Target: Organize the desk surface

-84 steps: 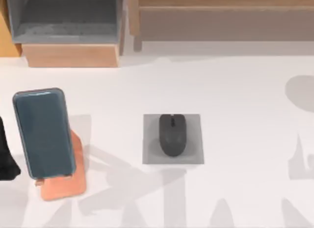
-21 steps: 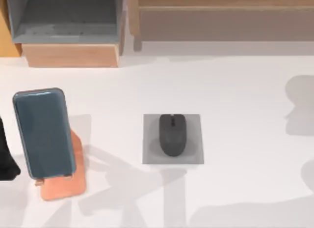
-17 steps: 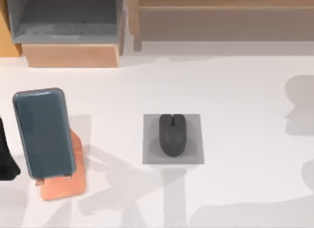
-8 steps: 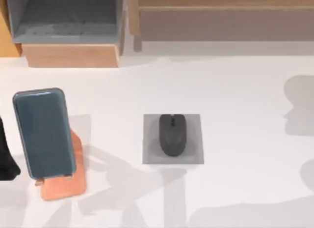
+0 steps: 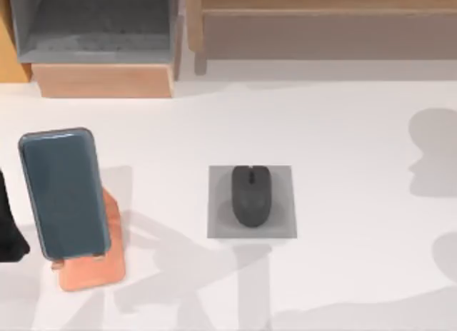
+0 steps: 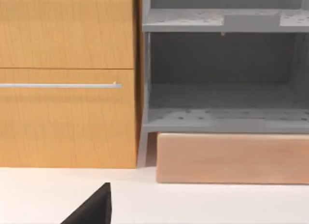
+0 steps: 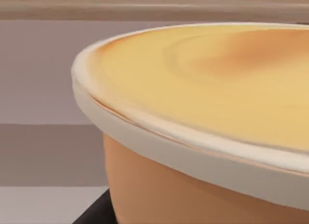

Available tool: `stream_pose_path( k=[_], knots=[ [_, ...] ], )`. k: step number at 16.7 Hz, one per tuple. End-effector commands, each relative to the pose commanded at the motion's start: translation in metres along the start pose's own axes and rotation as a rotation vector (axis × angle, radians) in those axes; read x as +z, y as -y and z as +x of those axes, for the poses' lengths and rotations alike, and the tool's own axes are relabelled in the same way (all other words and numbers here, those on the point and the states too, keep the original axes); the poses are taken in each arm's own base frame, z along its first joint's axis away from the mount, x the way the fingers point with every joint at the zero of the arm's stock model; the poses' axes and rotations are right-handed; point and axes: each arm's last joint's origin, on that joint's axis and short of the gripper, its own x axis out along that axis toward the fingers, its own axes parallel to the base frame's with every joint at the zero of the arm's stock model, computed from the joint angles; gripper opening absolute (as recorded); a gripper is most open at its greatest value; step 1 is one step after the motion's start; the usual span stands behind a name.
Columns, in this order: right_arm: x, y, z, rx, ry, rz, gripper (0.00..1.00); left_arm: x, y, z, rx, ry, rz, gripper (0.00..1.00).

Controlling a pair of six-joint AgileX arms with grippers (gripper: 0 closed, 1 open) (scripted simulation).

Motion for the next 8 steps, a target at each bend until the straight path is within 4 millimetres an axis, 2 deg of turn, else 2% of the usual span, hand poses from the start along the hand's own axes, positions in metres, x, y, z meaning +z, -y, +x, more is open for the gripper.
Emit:
stream_pose_path(
  k=[3,8],
  knots=[
    [0.025,0.005,0.009,-0.041,0.096,-0.036,0.0,0.0,0.0,0.0,0.0,0.0,0.0,1.0],
    [0.096,0.004,0.034,-0.183,0.287,-0.085,0.0,0.0,0.0,0.0,0.0,0.0,0.0,1.0]
  ],
)
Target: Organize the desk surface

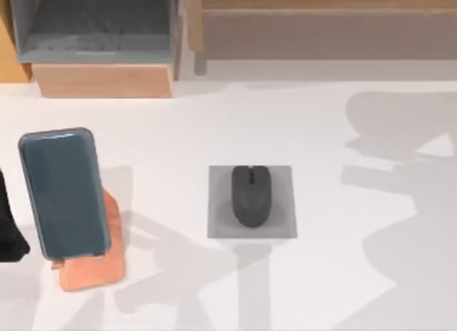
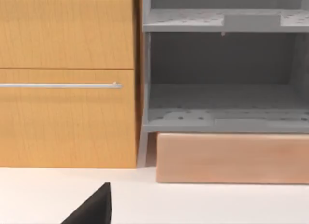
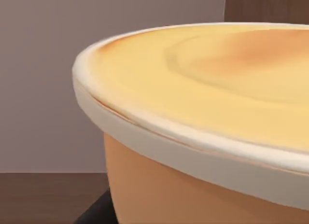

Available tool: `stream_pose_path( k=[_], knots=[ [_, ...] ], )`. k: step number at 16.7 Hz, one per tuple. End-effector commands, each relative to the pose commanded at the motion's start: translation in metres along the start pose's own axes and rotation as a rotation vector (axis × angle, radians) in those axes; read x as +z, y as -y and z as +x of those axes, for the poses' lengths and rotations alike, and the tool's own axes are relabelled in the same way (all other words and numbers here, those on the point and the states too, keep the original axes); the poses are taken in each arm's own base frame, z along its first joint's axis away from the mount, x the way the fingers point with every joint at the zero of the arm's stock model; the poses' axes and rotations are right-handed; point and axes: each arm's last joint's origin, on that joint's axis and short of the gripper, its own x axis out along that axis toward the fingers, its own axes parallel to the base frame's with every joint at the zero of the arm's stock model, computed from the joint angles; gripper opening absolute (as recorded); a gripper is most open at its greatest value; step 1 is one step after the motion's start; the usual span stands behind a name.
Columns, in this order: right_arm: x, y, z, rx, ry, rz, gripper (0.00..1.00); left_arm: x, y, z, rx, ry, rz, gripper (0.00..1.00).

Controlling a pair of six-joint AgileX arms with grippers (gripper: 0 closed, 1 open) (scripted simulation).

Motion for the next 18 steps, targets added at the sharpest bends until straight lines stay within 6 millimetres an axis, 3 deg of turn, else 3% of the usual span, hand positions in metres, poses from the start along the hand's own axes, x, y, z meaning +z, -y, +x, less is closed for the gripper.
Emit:
stream_pose_path(
  k=[4,9,14,18],
  knots=[
    [0.03,-0.038,0.038,-0.072,0.013,0.017,0.0,0.0,0.0,0.0,0.0,0.0,0.0,1.0],
    [0.051,-0.137,0.072,-0.037,-0.102,0.056,0.0,0.0,0.0,0.0,0.0,0.0,0.0,1.0],
    [0.077,-0.251,0.073,0.085,-0.206,0.08,0.0,0.0,0.0,0.0,0.0,0.0,0.0,1.0],
    [0.085,-0.311,0.061,0.166,-0.259,0.09,0.0,0.0,0.0,0.0,0.0,0.0,0.0,1.0]
  ],
)
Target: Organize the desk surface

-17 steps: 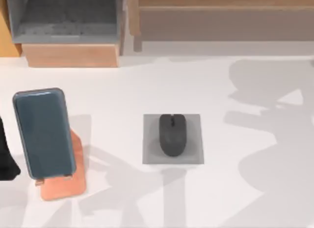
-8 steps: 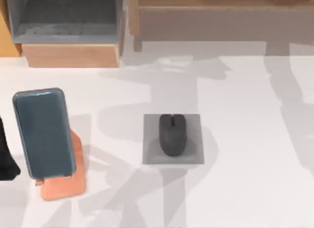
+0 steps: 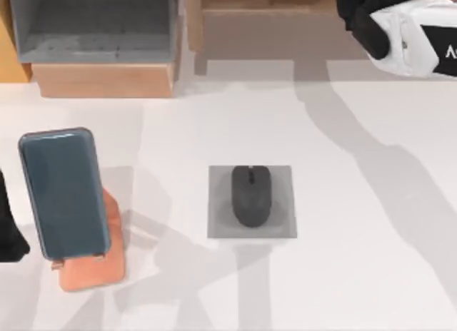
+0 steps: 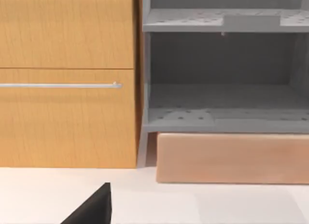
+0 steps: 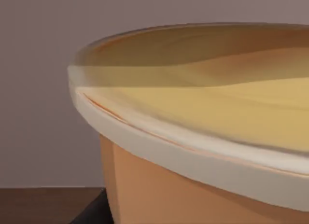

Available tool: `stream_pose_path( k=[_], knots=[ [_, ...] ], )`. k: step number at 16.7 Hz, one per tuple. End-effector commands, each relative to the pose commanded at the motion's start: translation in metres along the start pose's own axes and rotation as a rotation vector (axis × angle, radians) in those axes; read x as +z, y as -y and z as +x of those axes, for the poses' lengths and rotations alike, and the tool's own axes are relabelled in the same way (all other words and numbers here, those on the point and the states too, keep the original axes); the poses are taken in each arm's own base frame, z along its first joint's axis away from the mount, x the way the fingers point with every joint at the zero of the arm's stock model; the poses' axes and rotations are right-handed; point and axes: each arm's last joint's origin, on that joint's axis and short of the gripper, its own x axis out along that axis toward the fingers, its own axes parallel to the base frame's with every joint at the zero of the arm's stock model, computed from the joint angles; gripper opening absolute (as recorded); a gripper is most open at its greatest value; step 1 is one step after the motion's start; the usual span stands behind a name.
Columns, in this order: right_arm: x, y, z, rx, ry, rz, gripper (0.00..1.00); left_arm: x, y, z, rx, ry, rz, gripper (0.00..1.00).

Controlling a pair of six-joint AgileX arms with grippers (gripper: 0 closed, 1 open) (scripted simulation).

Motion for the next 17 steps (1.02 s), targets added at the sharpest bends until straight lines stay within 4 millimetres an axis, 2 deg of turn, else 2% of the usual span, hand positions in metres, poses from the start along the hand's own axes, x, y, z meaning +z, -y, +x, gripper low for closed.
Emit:
stream_pose_path(
  k=[3,7,11,14,17],
  knots=[
    [-0.007,-0.013,0.001,0.016,-0.027,-0.005,0.0,0.0,0.0,0.0,0.0,0.0,0.0,1.0],
    [-0.006,-0.011,0.001,0.015,-0.026,-0.002,0.0,0.0,0.0,0.0,0.0,0.0,0.0,1.0],
    [0.004,-0.011,-0.001,0.014,-0.004,0.008,0.0,0.0,0.0,0.0,0.0,0.0,0.0,1.0],
    [-0.006,-0.013,0.0,0.016,-0.025,-0.003,0.0,0.0,0.0,0.0,0.0,0.0,0.0,1.0],
    [-0.007,-0.013,0.001,0.016,-0.027,-0.005,0.0,0.0,0.0,0.0,0.0,0.0,0.0,1.0]
  ],
)
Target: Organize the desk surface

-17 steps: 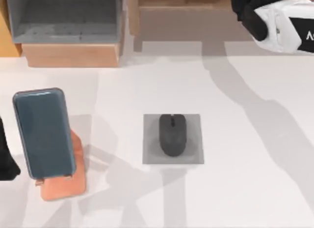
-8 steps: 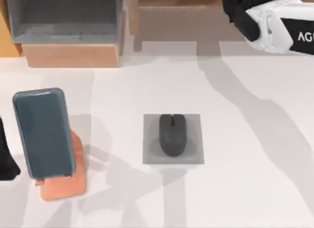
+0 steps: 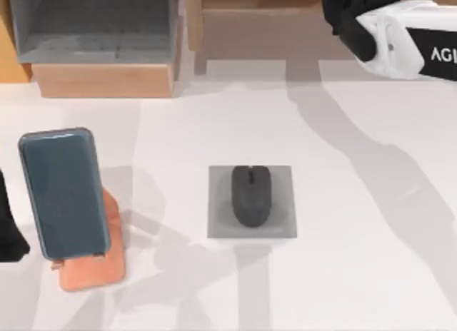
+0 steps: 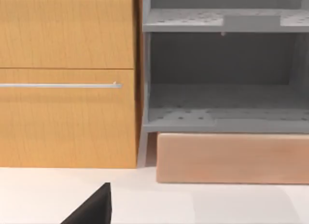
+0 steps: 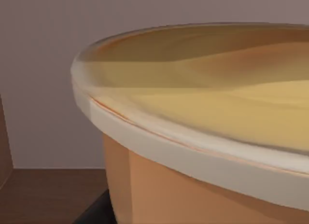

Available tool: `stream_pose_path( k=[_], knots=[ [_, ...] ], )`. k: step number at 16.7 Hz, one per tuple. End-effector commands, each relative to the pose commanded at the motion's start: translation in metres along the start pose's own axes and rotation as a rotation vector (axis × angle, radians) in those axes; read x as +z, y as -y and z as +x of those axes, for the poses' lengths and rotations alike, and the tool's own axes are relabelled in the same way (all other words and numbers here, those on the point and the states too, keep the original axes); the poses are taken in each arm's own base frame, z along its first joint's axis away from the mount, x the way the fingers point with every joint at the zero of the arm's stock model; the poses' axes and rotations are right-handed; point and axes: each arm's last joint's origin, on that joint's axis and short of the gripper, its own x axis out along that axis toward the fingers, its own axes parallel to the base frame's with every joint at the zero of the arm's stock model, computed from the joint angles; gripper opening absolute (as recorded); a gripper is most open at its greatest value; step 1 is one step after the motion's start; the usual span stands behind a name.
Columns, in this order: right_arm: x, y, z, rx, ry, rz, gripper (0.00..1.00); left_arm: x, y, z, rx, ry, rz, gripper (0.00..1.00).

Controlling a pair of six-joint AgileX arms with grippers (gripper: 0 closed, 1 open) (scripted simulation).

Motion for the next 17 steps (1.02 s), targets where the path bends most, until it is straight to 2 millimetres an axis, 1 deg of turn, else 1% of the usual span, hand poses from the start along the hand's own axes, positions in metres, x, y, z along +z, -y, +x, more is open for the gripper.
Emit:
stream_pose_path(
  k=[1,14,15,17],
  knots=[
    [0.0,0.0,0.0,0.0,0.0,0.0,0.0,0.0,0.0,0.0,0.0,0.0,0.0,1.0],
    [0.0,0.0,0.0,0.0,0.0,0.0,0.98,0.0,0.0,0.0,0.0,0.0,0.0,1.0],
    [0.0,0.0,0.0,0.0,0.0,0.0,1.0,0.0,0.0,0.0,0.0,0.0,0.0,1.0],
    [0.0,0.0,0.0,0.0,0.0,0.0,1.0,0.0,0.0,0.0,0.0,0.0,0.0,1.0]
  ],
)
